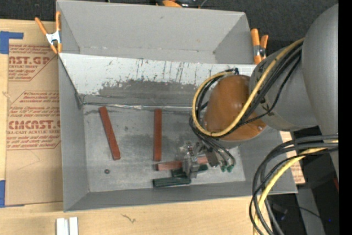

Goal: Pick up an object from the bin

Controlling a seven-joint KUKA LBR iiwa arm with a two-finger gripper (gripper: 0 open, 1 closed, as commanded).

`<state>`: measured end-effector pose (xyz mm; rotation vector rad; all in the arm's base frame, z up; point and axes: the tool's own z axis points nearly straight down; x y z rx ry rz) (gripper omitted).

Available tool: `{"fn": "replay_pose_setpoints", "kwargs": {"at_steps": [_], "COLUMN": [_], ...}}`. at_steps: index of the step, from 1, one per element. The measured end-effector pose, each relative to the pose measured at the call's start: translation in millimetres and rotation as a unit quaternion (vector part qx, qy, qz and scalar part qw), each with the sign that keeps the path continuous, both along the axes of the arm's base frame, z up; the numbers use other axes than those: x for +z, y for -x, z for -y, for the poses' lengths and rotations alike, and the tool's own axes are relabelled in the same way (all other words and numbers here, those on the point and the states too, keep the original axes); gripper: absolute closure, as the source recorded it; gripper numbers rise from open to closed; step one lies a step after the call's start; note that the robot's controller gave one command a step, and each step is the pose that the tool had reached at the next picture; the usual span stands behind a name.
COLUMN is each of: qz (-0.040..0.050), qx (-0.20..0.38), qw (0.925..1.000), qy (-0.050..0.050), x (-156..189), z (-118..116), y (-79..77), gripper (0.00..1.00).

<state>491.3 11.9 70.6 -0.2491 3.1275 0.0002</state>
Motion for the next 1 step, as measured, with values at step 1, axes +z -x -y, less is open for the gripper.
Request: {"fn": "replay_pose_setpoints", "kwargs": {"at_steps": [1], "qz": [0.0033], "qx": [0.014], "qw": [0.9999], "qy": [0.000], "x": [185.8], "z": [-21.0], "y": [-20.9], "gripper": [1.00]}}
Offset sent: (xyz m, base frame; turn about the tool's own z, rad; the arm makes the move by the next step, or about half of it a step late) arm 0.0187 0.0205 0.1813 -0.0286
